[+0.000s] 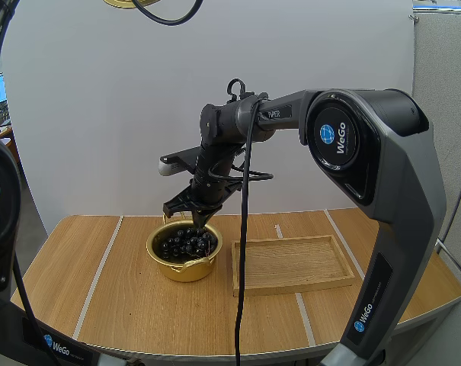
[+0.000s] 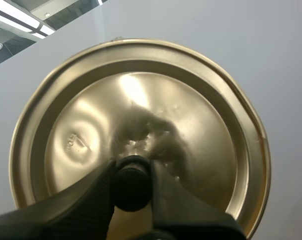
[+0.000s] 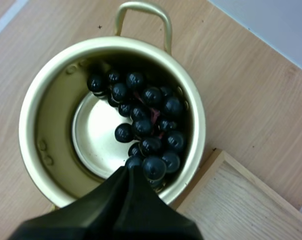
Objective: Open the pot, put the grape inside, and close it
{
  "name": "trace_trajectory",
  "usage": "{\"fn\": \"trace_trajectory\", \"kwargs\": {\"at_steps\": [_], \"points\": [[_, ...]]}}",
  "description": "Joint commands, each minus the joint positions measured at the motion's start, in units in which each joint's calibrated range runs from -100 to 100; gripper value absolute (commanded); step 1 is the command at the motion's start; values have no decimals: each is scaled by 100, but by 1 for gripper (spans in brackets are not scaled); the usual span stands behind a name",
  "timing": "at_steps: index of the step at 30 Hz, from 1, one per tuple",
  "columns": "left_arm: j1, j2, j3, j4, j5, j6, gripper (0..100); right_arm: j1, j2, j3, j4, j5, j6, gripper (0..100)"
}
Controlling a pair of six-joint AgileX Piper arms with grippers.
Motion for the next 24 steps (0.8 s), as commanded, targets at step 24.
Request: {"fn": "trace_trajectory", "kwargs": {"at_steps": [24], "points": [[-14, -51, -40, 51, -198, -25, 0, -1, 443, 266, -242, -303, 269, 0]]}}
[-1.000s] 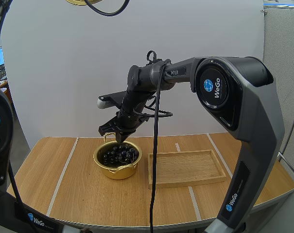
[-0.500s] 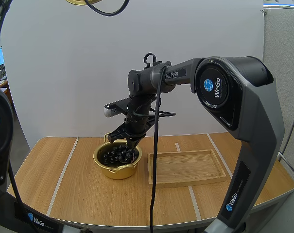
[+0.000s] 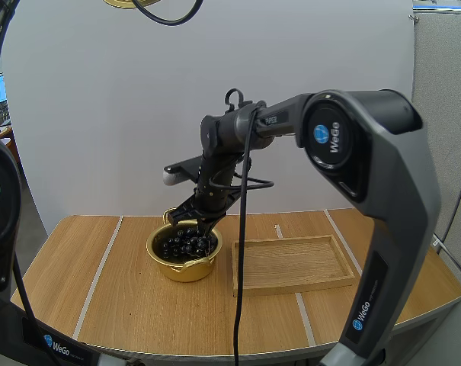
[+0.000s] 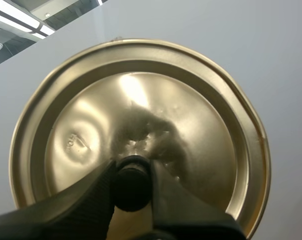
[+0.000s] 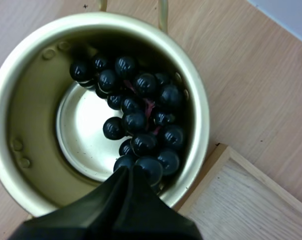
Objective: Open the pot, put the grape inside, and close it
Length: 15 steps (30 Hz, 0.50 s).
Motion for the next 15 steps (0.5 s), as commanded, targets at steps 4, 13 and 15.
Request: {"fn": "trace_trajectory", "kwargs": {"at_steps": [4, 13, 15], "points": [[-14, -51, -40, 51, -198, -25, 0, -1, 317, 19, 90, -42, 28, 0], [-14, -51, -40, 51, -198, -25, 0, -1, 391, 113, 152, -486, 28, 0], [-14, -51, -40, 51, -198, -25, 0, -1, 190, 113, 230, -466, 28, 0]]}}
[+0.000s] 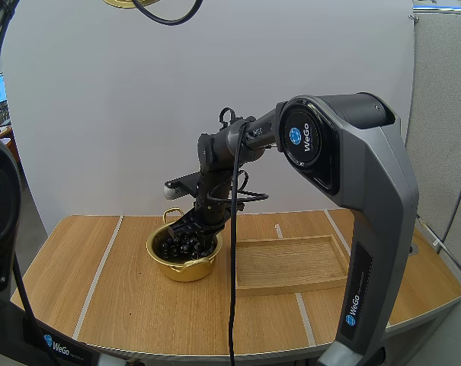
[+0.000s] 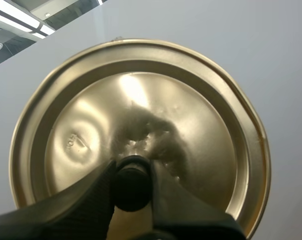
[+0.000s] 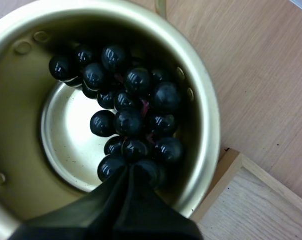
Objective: Open the pot, put the grape inside, and close it
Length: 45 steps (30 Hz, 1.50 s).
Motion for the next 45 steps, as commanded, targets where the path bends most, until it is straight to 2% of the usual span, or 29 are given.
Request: {"fn": "trace_trajectory", "kwargs": {"at_steps": [1, 8, 13, 26, 40, 45], "points": [[-14, -51, -40, 51, -198, -25, 0, -1, -383, 74, 215, -26, 28, 0], [-14, -51, -40, 51, -198, -25, 0, -1, -1681, 74, 345, 514, 46, 0], [-14, -51, -40, 51, -198, -25, 0, -1, -2768, 74, 358, 1385, 46, 0], [-14, -51, -40, 51, -198, -25, 0, -1, -5347, 74, -184, 2559, 567, 0], [-14, -51, -40, 51, -198, -25, 0, -1, -6934, 103, -481, 2616, 753, 0], [-14, -51, -40, 51, -198, -25, 0, -67, -7578, 395, -512, 2616, 831, 0]]}}
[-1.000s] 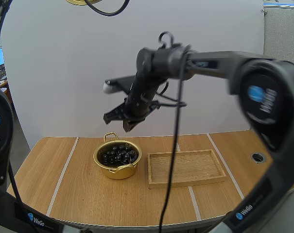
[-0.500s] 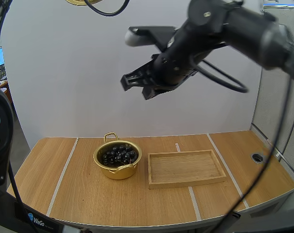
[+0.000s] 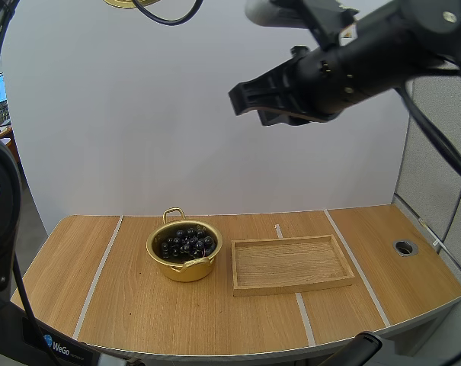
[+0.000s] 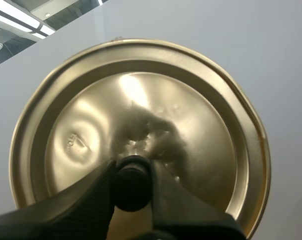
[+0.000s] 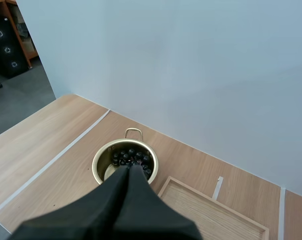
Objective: Open the pot, put the grape inside, and close it
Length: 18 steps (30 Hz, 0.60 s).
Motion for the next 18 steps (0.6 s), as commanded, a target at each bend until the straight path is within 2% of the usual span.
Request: {"fn": "trace_trajectory", "kwargs": {"at_steps": [1, 11, 18], "points": [[-14, -51, -40, 40, -198, -25, 0, -99, -856, 381, -95, 54, 115, 0], [-14, -51, -40, 40, -198, -25, 0, -310, -2049, 2270, 175, 54, 115, 0], [-14, -51, -40, 40, -211, -25, 0, -342, -2360, 3515, 284, 54, 106, 0]]}}
